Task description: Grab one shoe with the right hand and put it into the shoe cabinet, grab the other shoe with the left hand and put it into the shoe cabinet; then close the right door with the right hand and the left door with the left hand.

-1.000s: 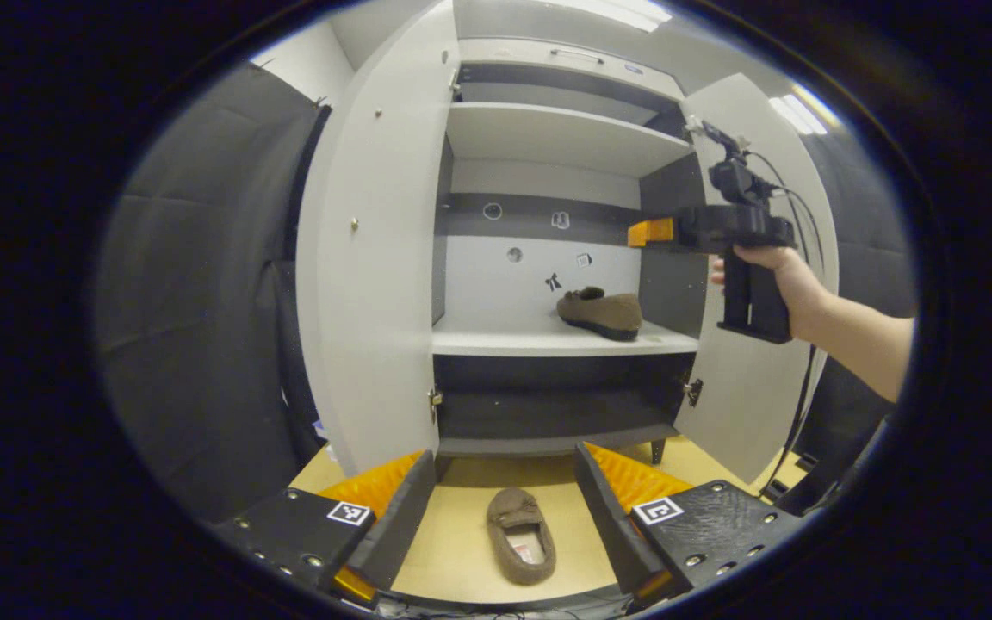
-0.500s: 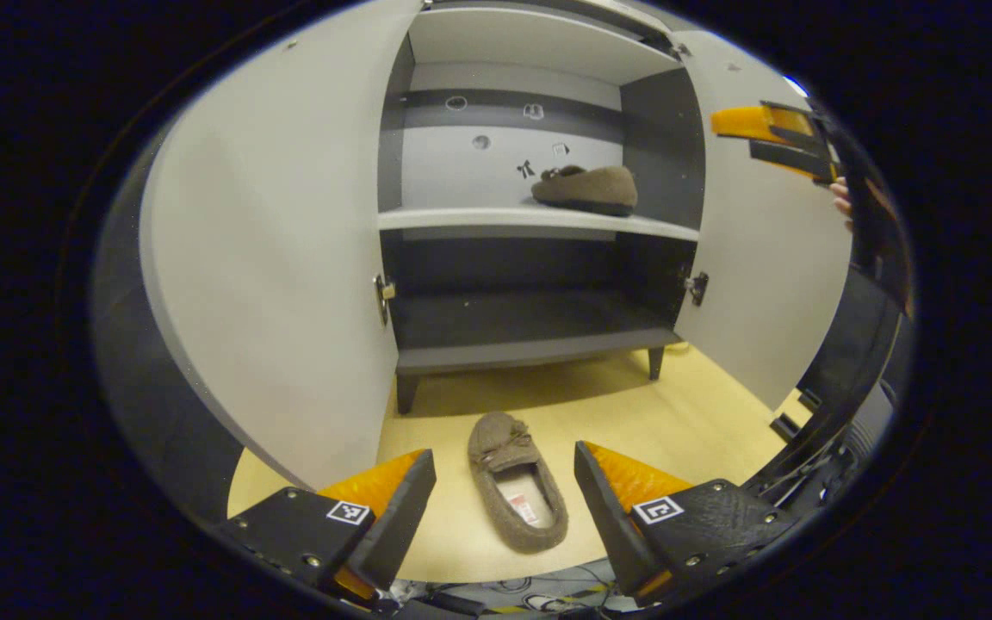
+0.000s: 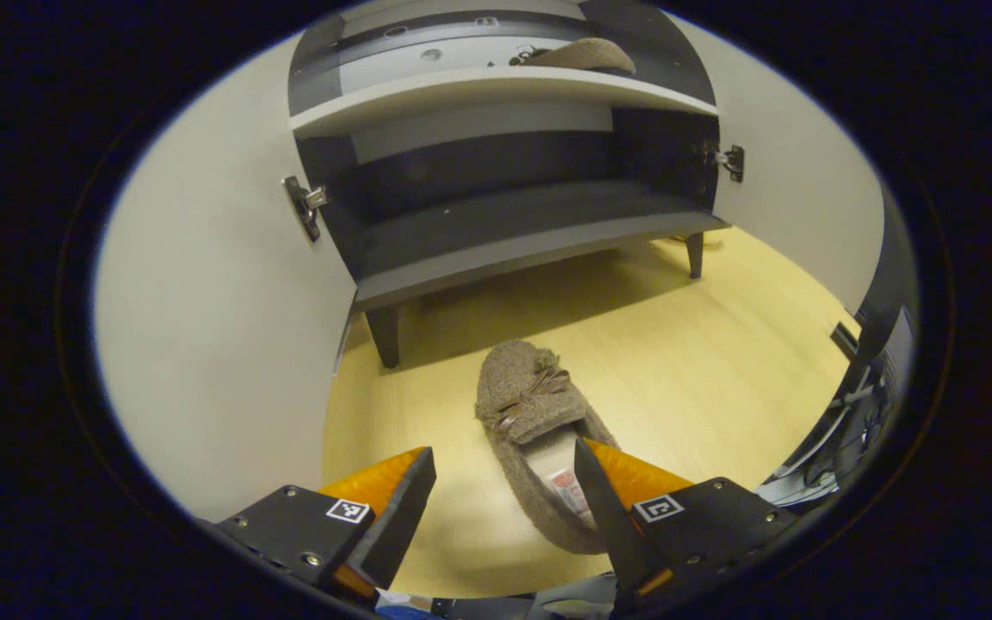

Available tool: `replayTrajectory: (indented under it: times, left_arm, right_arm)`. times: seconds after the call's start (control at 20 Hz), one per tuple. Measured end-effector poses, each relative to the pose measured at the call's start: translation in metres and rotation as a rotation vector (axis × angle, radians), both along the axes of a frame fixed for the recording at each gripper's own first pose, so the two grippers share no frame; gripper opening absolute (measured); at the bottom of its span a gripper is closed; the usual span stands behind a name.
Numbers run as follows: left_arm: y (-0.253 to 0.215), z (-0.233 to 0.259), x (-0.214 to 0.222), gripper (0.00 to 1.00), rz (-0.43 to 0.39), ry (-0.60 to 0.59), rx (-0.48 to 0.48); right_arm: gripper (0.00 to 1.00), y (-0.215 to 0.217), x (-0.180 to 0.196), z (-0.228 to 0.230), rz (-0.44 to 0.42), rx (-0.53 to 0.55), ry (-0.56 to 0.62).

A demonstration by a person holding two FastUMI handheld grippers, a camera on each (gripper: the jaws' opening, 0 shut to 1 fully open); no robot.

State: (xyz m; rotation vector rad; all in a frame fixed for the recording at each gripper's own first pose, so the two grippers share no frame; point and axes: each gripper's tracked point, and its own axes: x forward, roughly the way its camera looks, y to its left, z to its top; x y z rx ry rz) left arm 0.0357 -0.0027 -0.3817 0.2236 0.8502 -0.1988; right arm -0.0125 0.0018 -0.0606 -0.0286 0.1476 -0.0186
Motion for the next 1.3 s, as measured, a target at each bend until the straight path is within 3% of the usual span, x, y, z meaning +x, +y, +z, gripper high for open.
replayTrajectory:
  times: [0.1, 0.15, 0.2, 0.25, 0.35, 0.45, 0.5, 0.65, 0.75, 0.8, 0.85, 0.9, 0.95, 1.0, 1.05, 1.1, 1.15, 1.3]
  left_arm:
    - [0.004, -0.011, 0.001, 0.94, 0.012, 0.031, 0.011]
    - [0.003, -0.014, 0.002, 1.0, 0.009, 0.045, 0.013]
    - [0.003, -0.019, 0.003, 1.0, 0.001, 0.053, 0.015]
    - [0.002, -0.023, 0.005, 0.94, -0.008, 0.06, 0.021]
    - [0.005, -0.034, 0.005, 0.94, -0.011, 0.083, 0.031]
    - [0.0, -0.035, 0.008, 0.91, 0.012, 0.097, -0.016]
    - [-0.005, -0.038, 0.009, 0.92, 0.025, 0.103, -0.053]
    - [-0.017, -0.046, 0.004, 0.66, 0.018, 0.137, -0.108]
    - [-0.014, -0.05, -0.001, 0.49, -0.016, 0.148, -0.057]
    - [-0.013, -0.047, 0.001, 0.56, -0.042, 0.124, -0.031]
    - [-0.005, -0.048, 0.006, 0.51, -0.037, 0.103, 0.022]
    - [-0.002, -0.048, 0.007, 0.28, -0.023, 0.106, 0.048]
    - [-0.003, -0.047, 0.009, 0.17, -0.014, 0.091, 0.057]
    - [-0.003, -0.048, 0.008, 0.22, -0.004, 0.097, 0.046]
    - [-0.008, -0.046, 0.011, 0.17, 0.002, 0.093, 0.015]
    - [-0.006, -0.046, 0.016, 0.22, 0.034, 0.087, -0.005]
    - [-0.007, -0.043, 0.015, 0.02, 0.062, 0.103, -0.028]
    - [-0.008, -0.039, 0.016, 0.02, 0.074, 0.105, -0.047]
  right_arm:
    - [0.99, -0.01, -0.018, -0.009, -0.03, 0.011, 0.027]
    - [0.99, -0.02, -0.026, -0.015, -0.055, 0.004, 0.04]
    - [0.94, -0.029, -0.034, -0.02, -0.08, 0.002, 0.056]
    - [0.94, -0.036, -0.042, -0.024, -0.102, 0.006, 0.069]
    - [0.99, -0.053, -0.057, -0.028, -0.153, 0.018, 0.089]
    - [0.94, -0.074, -0.07, -0.028, -0.212, 0.01, 0.104]
    - [0.99, -0.084, -0.076, -0.026, -0.243, 0.005, 0.103]
    - [0.99, -0.111, -0.095, -0.017, -0.333, 0.014, 0.09]
    - [0.94, -0.127, -0.104, -0.014, -0.394, 0.017, 0.082]
    - [0.99, -0.134, -0.108, -0.014, -0.419, 0.011, 0.083]
    - [0.99, -0.141, -0.113, -0.014, -0.44, 0.005, 0.085]
    - [0.99, -0.146, -0.116, -0.012, -0.457, 0.003, 0.085]
    - [0.99, -0.151, -0.12, -0.01, -0.47, 0.001, 0.08]
    - [0.99, -0.156, -0.123, -0.008, -0.486, -0.002, 0.073]
    - [0.99, -0.16, -0.124, -0.006, -0.499, -0.003, 0.065]
    - [0.99, -0.163, -0.126, -0.003, -0.511, -0.001, 0.057]
    - [0.99, -0.167, -0.128, -0.002, -0.521, 0.0, 0.049]
    - [0.99, -0.18, -0.131, 0.003, -0.552, 0.001, 0.027]
